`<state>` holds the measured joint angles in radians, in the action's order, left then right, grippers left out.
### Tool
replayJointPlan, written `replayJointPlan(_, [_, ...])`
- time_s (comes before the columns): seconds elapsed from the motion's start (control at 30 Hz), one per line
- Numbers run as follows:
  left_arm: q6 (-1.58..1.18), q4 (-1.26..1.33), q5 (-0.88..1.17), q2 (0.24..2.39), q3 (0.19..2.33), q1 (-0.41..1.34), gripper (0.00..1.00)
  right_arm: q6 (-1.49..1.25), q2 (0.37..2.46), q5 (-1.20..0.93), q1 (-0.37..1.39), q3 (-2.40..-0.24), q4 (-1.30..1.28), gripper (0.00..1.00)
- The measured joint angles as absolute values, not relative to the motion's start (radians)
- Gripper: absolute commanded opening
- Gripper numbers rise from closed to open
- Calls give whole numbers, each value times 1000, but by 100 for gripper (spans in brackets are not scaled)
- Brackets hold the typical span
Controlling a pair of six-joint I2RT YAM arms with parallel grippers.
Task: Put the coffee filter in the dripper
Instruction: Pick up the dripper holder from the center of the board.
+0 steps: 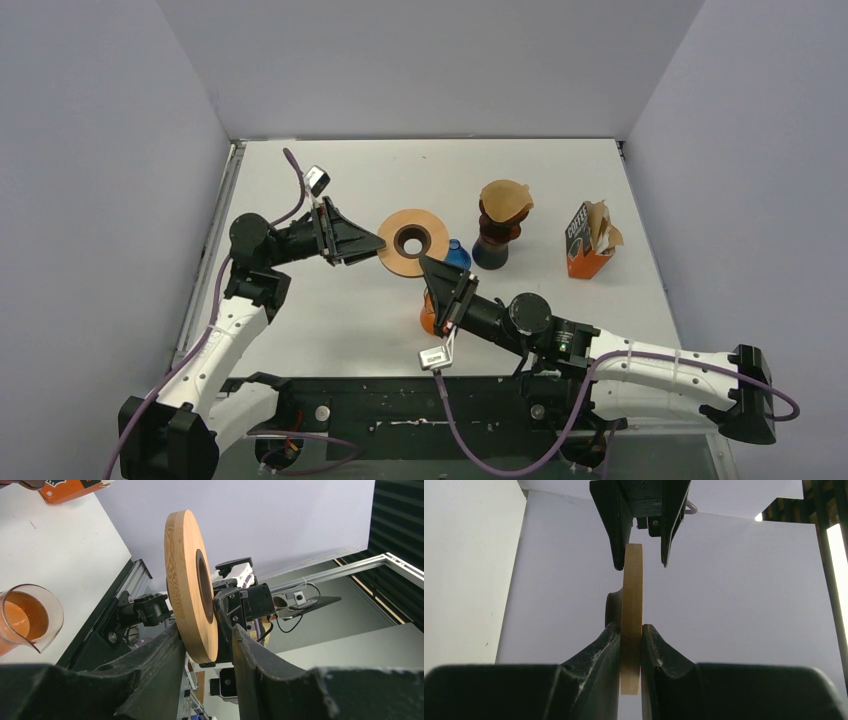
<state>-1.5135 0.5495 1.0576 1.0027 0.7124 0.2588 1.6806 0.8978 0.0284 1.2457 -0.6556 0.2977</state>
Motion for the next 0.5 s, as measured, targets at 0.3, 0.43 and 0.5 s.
replayJointPlan(0.3, [-1567, 614, 1059, 1011, 711, 263, 12, 1692, 916, 38, 1258, -654, 363, 0])
replayJointPlan(0.43, [-1599, 617, 1054, 1016, 710, 265, 0, 1710, 916, 42, 1258, -651, 371, 0])
replayJointPlan(0.5, [-1607, 617, 1054, 1017, 707, 265, 0, 1718, 916, 43, 1258, -646, 374, 6])
